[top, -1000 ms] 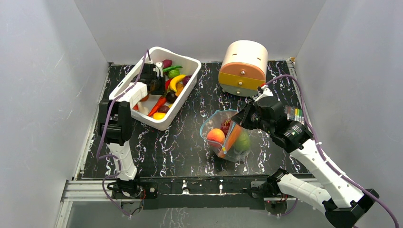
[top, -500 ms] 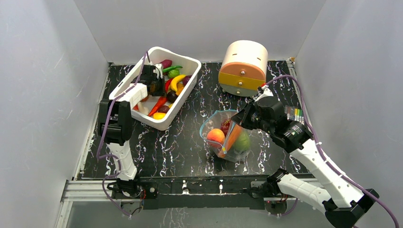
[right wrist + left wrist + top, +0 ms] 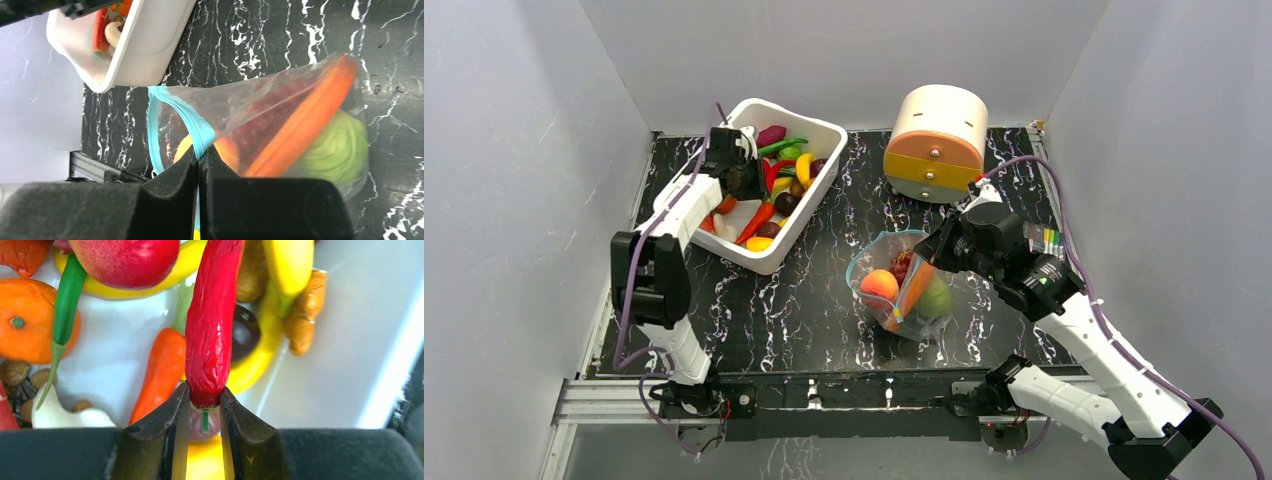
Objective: Place the food in the zip-top bag and seal the zipper
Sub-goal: Pick up the fake vegetable from the bin.
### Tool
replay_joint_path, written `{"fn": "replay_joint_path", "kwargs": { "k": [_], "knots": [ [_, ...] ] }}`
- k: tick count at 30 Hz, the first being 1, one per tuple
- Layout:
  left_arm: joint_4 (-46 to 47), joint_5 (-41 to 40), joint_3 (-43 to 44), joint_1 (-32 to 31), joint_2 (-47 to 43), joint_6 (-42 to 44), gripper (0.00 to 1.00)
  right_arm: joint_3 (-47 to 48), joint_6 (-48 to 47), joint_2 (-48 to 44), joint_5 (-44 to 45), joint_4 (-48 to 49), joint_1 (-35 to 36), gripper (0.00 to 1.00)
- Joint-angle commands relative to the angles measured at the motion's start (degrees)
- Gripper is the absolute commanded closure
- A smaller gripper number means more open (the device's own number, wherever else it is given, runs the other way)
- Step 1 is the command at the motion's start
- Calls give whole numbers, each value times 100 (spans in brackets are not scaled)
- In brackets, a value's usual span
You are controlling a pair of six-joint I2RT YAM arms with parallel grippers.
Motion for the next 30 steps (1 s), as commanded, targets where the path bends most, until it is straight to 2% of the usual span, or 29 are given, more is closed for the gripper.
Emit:
{"fn": "replay_joint_path", "kwargs": {
  "k": [1, 6, 18, 30],
  "knots": [
    [-630, 455, -23, -21, -855, -267, 90, 586, -428, -38, 601, 27, 12, 100],
    [-1157, 578, -150, -21, -1269, -334, 91, 871, -710, 6, 901, -57, 13, 100],
    [-2360, 996, 62, -24, -2042, -110, 91, 1422, -1122, 529, 767, -325, 12, 100],
    [-2836, 1670, -94, -136, -2633, 67, 92, 1121, -1990, 307, 517, -43, 13, 100]
  ]
}}
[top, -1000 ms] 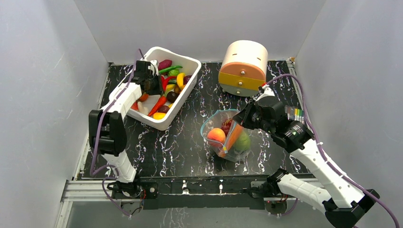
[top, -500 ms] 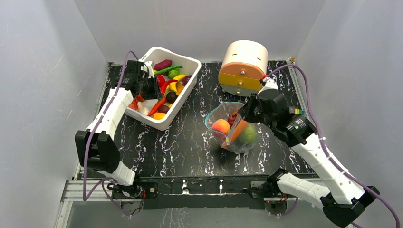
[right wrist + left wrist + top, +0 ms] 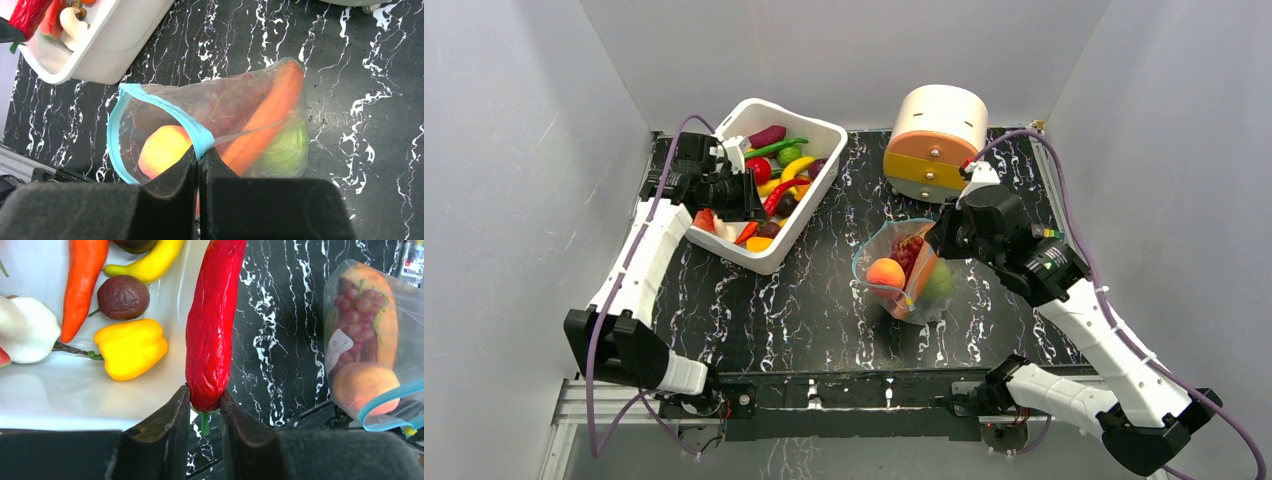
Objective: Place the food in the zip-top bag and seal the zipper
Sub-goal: Pick up the fake vegetable from the bin.
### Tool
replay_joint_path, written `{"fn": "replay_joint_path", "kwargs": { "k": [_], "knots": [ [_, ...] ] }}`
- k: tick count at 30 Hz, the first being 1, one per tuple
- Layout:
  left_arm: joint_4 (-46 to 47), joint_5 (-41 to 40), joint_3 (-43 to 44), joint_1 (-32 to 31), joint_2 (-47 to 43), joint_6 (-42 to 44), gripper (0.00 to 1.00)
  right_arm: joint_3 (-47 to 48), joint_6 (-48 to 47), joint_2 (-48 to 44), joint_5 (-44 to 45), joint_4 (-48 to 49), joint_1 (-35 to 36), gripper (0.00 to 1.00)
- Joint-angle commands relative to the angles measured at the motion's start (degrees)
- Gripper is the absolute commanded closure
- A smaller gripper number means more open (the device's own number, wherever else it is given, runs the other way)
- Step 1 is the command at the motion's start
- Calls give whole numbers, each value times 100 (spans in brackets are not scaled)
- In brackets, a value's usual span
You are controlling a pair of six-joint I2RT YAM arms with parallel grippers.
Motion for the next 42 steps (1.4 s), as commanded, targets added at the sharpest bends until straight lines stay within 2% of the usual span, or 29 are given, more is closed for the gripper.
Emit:
{"fn": "replay_joint_path", "kwargs": {
  "k": [1, 9, 15, 24, 35, 42],
  "knots": [
    [-350, 348, -10, -106, -457, 111, 92, 115, -444, -197, -11, 691, 13, 100],
    [-331, 1021, 192, -503, -727, 119, 93, 234, -418, 235, -155, 619, 12, 100],
    [-245, 1454, 123, -1042, -889, 54, 93, 180, -239, 323, -130, 777, 13, 100],
    [-146, 1533, -58, -1923, -829, -121, 94, 115, 14, 329, -101, 985, 8, 100],
    [-74, 1691, 67, -2176, -826, -259, 95, 115, 62, 461, 245, 962, 11, 100],
    [-601, 1752, 377, -2186, -832, 67, 94, 13, 381, 483, 370, 888, 8, 100]
  ]
}}
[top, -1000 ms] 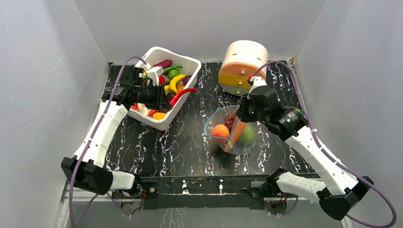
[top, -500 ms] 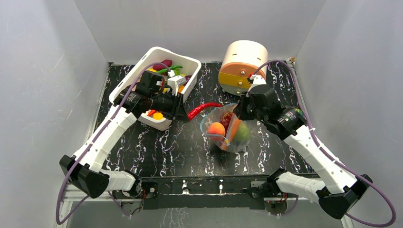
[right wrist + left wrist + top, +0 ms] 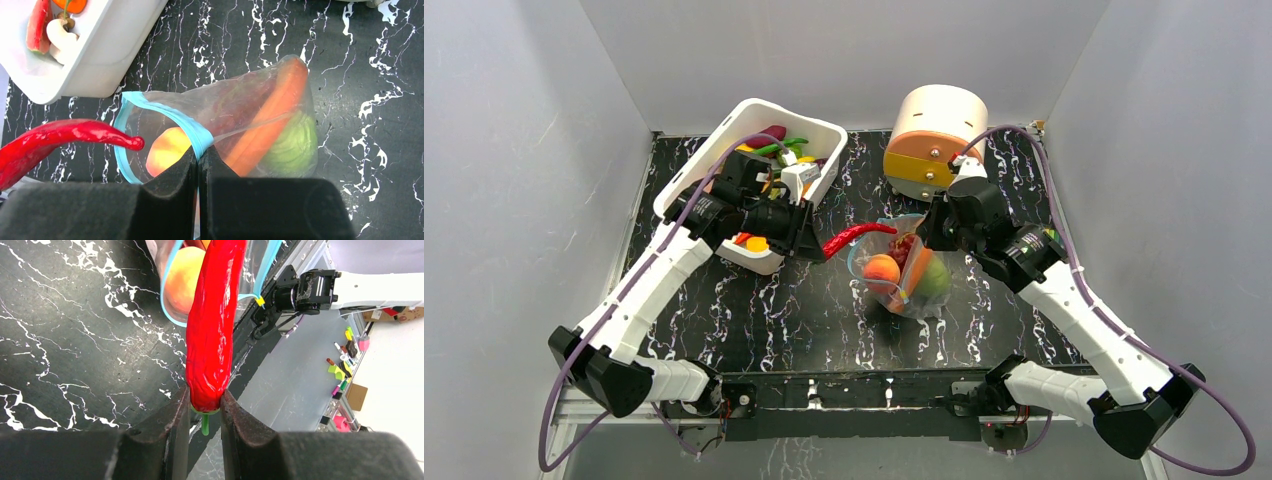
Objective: Place the food in the zip-top bag and seal the zipper
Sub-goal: Pick up the fake vegetable from the bin, then place the fake vegetable in the zipper food storage bag.
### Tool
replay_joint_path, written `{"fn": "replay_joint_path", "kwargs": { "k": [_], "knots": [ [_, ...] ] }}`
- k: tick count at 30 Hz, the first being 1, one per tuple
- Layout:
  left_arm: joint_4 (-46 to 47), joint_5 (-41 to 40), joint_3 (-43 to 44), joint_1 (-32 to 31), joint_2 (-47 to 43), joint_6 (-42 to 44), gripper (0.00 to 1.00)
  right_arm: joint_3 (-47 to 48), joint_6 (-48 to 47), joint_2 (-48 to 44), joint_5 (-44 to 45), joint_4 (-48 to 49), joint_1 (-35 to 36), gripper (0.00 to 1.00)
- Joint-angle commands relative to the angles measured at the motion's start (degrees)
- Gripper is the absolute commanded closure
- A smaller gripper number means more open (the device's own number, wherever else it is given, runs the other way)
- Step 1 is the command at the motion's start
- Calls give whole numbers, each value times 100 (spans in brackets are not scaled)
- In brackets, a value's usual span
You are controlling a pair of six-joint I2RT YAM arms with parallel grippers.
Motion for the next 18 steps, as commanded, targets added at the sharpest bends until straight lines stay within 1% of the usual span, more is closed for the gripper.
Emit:
{"fn": "replay_joint_path", "kwargs": {
  "k": [1, 6, 10, 18],
  "knots": [
    [-441, 251, 387, -33, -154, 195, 94, -7, 247, -73, 227, 536, 9, 100],
    [-406, 273, 359, -33, -197, 176, 94, -89, 306, -148, 159, 597, 12, 100],
    [-295, 338, 274, -27, -25, 107, 94, -63, 306, -172, -120, 698, 12, 100],
    [-143, 166, 187, -152, 238, -121, 94, -2, 368, -242, -317, 694, 11, 100]
  ]
}}
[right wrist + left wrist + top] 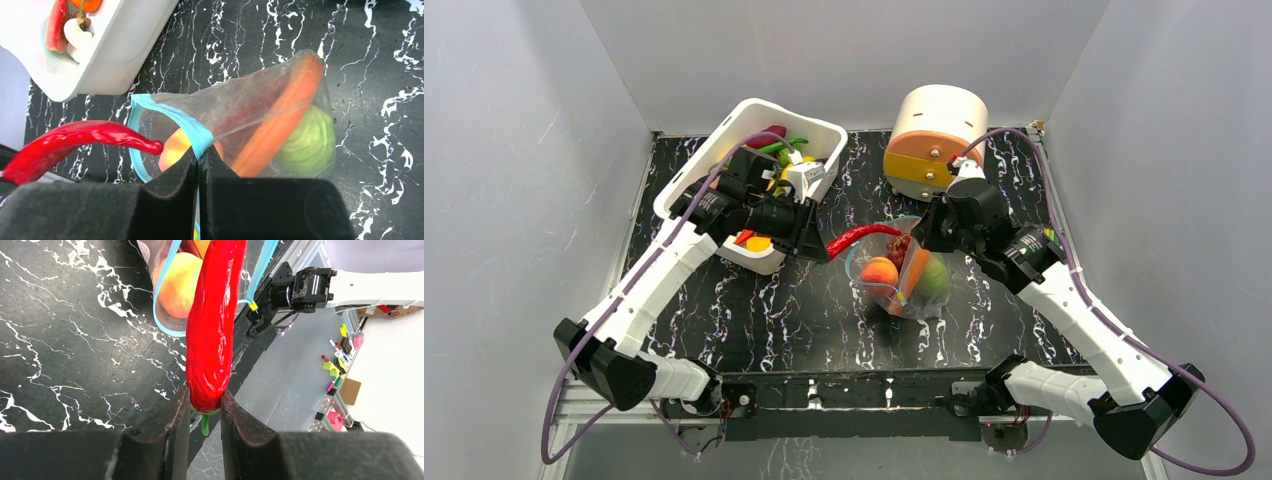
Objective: Place the food in the zip-top bag and seal the zipper
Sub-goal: Place the fake vegetable in the zipper food storage bag.
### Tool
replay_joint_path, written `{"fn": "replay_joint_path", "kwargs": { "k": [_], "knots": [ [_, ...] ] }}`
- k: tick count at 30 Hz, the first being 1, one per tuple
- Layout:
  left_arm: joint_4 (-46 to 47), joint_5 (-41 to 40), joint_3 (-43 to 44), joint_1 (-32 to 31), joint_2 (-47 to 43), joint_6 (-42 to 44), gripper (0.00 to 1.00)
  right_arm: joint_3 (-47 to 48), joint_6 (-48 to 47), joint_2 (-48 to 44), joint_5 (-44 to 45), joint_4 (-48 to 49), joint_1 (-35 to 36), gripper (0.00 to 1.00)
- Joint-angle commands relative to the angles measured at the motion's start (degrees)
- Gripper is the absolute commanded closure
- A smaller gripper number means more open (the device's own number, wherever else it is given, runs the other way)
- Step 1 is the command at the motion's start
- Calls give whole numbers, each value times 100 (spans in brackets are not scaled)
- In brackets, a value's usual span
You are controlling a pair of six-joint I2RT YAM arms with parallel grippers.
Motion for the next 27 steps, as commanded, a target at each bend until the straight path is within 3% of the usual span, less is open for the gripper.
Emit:
{"fn": "replay_joint_path", "kwargs": {
  "k": [1, 14, 22, 27],
  "knots": [
    [-35, 21, -19, -132, 137, -132, 94, 129, 80, -235, -127, 535, 13, 100],
    [-215, -715, 309, -521, 855, -271, 94, 37, 292, -330, -600, 700, 12, 100],
    [92, -756, 426, -767, 1225, -505, 94, -298, 464, -411, -887, 866, 10, 100],
    [302, -806, 417, -878, 1314, -699, 89, -374, 500, -442, -981, 920, 12, 100]
  ]
}}
